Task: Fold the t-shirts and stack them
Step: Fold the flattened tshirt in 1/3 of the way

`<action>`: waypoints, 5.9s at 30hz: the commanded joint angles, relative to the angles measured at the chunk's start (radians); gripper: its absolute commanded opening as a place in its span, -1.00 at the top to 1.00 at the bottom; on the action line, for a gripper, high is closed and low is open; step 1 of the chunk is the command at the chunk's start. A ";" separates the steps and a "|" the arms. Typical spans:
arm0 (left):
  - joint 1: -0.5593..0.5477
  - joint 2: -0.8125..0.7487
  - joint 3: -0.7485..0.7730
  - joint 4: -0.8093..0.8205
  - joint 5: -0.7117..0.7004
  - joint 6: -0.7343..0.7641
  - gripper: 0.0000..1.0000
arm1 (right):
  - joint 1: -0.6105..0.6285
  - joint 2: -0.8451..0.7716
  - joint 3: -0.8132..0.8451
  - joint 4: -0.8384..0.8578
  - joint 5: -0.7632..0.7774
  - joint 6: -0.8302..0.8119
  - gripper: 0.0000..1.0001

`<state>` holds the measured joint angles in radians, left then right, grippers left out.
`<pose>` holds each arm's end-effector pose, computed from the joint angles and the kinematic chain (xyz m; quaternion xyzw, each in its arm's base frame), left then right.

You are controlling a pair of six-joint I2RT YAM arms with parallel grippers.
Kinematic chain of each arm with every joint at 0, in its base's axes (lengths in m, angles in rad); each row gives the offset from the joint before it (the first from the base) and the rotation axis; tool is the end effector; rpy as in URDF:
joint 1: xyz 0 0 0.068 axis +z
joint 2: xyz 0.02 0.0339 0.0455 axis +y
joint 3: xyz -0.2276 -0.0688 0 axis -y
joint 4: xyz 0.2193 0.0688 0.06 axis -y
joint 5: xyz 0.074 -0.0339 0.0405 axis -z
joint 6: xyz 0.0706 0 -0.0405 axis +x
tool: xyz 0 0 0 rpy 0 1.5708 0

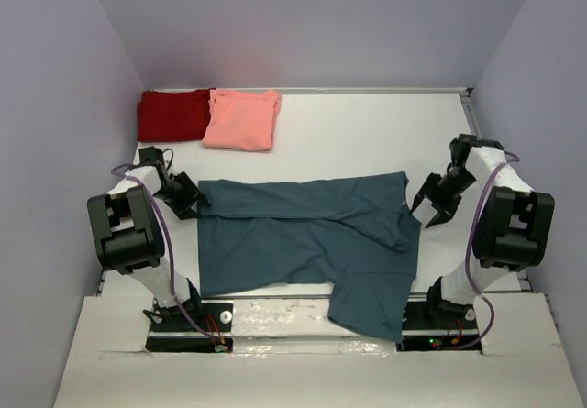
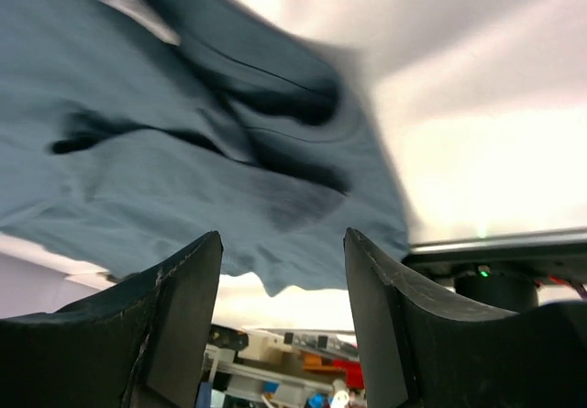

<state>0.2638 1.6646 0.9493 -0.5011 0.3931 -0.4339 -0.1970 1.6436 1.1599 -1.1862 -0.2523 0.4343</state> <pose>0.2914 0.0507 0.1110 -0.2976 0.9190 -0.2062 0.1559 0.2432 -0.0306 0.1500 -0.3135 -0.9399 -0.1190 0.0637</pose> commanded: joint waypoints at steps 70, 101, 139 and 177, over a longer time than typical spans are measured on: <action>-0.221 0.250 0.147 0.172 0.526 0.017 0.92 | -0.007 0.315 0.073 0.683 -0.412 0.115 1.00; -0.258 0.521 0.566 0.029 0.204 0.066 1.00 | 0.002 0.588 0.464 0.588 -0.196 0.129 1.00; -0.320 0.324 0.639 0.082 0.420 0.009 1.00 | 0.119 0.493 0.623 0.415 -0.614 0.014 -0.33; -0.633 0.731 0.876 0.245 0.497 -0.172 0.24 | 0.166 0.588 0.540 0.438 -0.510 -0.055 -0.27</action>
<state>-0.3672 2.3981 1.7702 -0.2291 0.8722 -0.6014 -0.0257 2.2143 1.6726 -0.7372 -0.7662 0.4049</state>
